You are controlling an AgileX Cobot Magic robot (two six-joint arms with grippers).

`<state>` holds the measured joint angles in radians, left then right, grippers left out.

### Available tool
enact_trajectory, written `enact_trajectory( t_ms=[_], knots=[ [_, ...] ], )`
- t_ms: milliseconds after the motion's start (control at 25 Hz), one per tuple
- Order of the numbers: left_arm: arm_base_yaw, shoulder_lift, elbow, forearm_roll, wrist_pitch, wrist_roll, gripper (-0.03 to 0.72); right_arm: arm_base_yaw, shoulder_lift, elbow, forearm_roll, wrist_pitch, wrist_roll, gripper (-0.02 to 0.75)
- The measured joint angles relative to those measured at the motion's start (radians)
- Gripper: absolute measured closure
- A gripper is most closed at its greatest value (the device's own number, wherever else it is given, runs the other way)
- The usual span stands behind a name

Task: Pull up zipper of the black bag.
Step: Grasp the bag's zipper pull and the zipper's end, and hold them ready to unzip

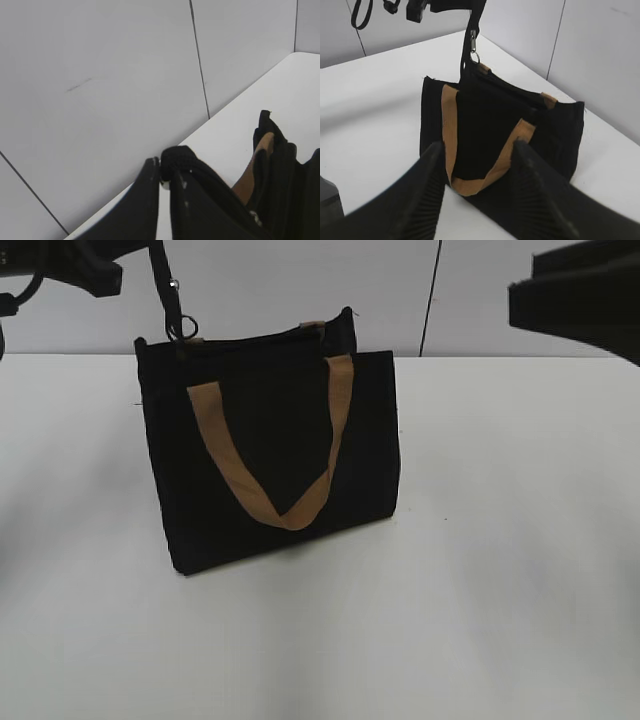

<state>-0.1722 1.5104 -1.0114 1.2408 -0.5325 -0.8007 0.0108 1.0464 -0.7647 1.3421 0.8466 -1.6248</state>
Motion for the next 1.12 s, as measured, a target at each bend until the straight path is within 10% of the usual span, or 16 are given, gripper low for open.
enact_trajectory(
  t_ms=[1120],
  knots=[
    [0.000, 0.000, 0.000, 0.002, 0.005, 0.000, 0.669, 0.367, 0.908, -0.825, -0.010, -0.036, -0.121, 0.349]
  ],
)
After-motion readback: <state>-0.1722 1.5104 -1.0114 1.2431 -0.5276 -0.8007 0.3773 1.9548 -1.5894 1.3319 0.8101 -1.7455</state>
